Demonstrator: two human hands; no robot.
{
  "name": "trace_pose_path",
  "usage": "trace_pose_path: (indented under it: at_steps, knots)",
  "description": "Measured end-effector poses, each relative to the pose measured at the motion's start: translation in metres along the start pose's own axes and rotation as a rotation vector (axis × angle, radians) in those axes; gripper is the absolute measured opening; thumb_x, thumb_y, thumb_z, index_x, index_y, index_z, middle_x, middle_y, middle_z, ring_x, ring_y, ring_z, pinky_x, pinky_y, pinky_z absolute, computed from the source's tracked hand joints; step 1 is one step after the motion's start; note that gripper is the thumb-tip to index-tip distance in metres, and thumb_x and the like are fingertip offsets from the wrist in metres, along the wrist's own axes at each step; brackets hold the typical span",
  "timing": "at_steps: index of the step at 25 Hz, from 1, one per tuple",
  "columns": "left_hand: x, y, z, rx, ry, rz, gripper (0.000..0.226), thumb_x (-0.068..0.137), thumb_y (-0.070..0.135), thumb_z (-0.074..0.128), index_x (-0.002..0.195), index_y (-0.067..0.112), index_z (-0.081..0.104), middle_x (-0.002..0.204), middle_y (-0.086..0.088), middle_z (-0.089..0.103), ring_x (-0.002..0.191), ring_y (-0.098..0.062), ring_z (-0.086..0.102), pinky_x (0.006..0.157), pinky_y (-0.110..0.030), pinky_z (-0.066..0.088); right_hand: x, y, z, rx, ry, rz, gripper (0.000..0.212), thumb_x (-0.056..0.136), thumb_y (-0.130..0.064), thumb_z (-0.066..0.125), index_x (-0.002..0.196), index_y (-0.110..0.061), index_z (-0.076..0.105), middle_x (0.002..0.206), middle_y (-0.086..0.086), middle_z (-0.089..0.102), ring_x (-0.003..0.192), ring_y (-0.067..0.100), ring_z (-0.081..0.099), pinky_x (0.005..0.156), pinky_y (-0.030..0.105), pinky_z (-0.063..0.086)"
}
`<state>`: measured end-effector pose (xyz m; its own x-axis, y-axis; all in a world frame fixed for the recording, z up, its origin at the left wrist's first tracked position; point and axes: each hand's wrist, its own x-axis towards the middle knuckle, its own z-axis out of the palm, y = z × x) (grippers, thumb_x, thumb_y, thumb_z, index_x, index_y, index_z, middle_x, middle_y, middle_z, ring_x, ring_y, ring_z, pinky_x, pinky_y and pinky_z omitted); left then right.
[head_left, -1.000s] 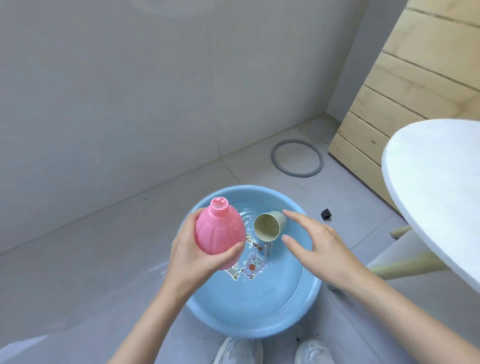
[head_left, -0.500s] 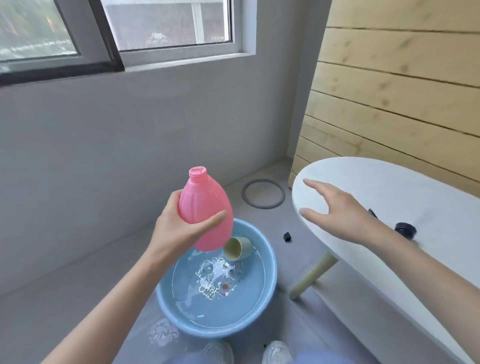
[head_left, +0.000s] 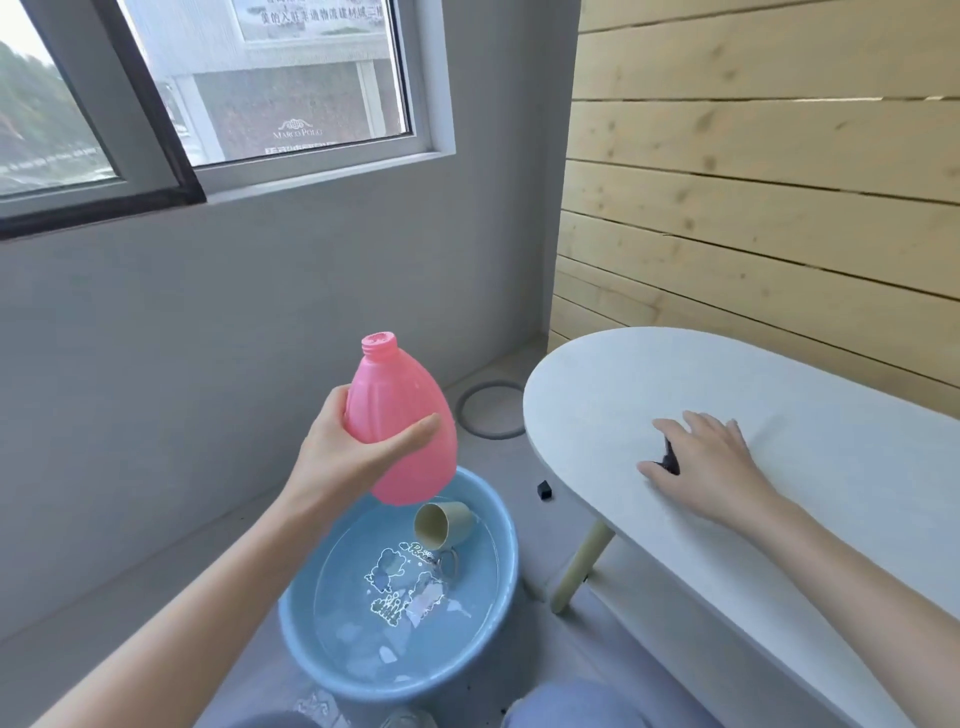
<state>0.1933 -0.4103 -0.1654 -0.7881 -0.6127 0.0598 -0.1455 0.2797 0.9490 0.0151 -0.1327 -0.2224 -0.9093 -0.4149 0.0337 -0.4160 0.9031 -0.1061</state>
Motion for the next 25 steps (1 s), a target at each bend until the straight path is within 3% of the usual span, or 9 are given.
trace_pose_path:
  at_steps: [3,7,14,18,20,23,25]
  knots:
    - [0.0,0.002,0.005,0.009,-0.003,-0.001,0.076,0.036,0.064,0.078,0.102,0.038,0.053,0.102,0.011,0.065,0.094,-0.01,0.065,0.078,-0.038,0.056,-0.006,0.011,-0.005,-0.109,0.01,0.034,0.043,0.093,-0.047,0.044,0.127,-0.022,0.044,0.125,0.005,0.044,0.127,0.027,0.034,0.103,0.038,0.027]
    - [0.0,0.002,0.01,0.007,-0.004,-0.005,0.076,0.036,0.064,0.079,0.103,0.038,0.053,0.103,0.01,0.065,0.095,-0.013,0.065,0.08,-0.043,0.056,-0.013,0.017,-0.004,0.01,-0.077,0.048,0.034,0.093,-0.036,0.048,0.123,-0.02,0.05,0.125,-0.001,0.05,0.125,0.023,0.036,0.088,0.033,0.044]
    - [-0.008,0.003,0.002,-0.022,0.007,0.005,0.076,0.036,0.063,0.08,0.103,0.04,0.053,0.103,0.01,0.065,0.096,-0.013,0.064,0.081,-0.042,0.056,-0.015,0.013,-0.016,0.023,-0.023,0.0,0.024,0.093,-0.033,0.053,0.11,-0.018,0.057,0.104,-0.005,0.058,0.112,0.019,0.041,0.075,0.033,0.047]
    - [-0.013,0.002,-0.008,-0.042,0.023,0.007,0.078,0.035,0.062,0.081,0.104,0.039,0.053,0.102,0.01,0.065,0.095,-0.013,0.064,0.079,-0.041,0.056,-0.021,-0.018,-0.049,0.263,0.157,-0.199,0.022,0.092,-0.033,0.058,0.111,-0.023,0.062,0.092,-0.011,0.058,0.106,0.019,0.046,0.081,0.035,0.045]
    - [-0.016,0.002,-0.016,-0.054,0.034,0.01,0.079,0.034,0.062,0.081,0.104,0.039,0.053,0.102,0.01,0.065,0.095,-0.012,0.064,0.078,-0.038,0.056,-0.024,-0.049,-0.076,0.451,0.199,-0.338,0.025,0.091,-0.031,0.061,0.115,-0.024,0.064,0.094,-0.013,0.061,0.098,0.013,0.048,0.085,0.029,0.042]
    - [-0.018,0.003,-0.03,-0.053,0.062,0.011,0.08,0.033,0.062,0.081,0.104,0.038,0.052,0.103,0.01,0.064,0.096,-0.012,0.064,0.08,-0.038,0.055,-0.033,-0.106,-0.121,0.743,0.133,-0.499,0.027,0.092,-0.028,0.061,0.119,-0.026,0.064,0.1,-0.017,0.067,0.092,0.0,0.058,0.084,0.013,0.043]
    - [-0.018,0.003,-0.04,-0.042,0.086,0.008,0.08,0.033,0.063,0.08,0.103,0.039,0.051,0.104,0.01,0.064,0.097,-0.012,0.063,0.082,-0.039,0.055,-0.038,-0.14,-0.144,0.892,0.064,-0.57,0.026,0.094,-0.028,0.058,0.119,-0.027,0.064,0.105,-0.015,0.069,0.094,-0.004,0.061,0.083,0.009,0.044]
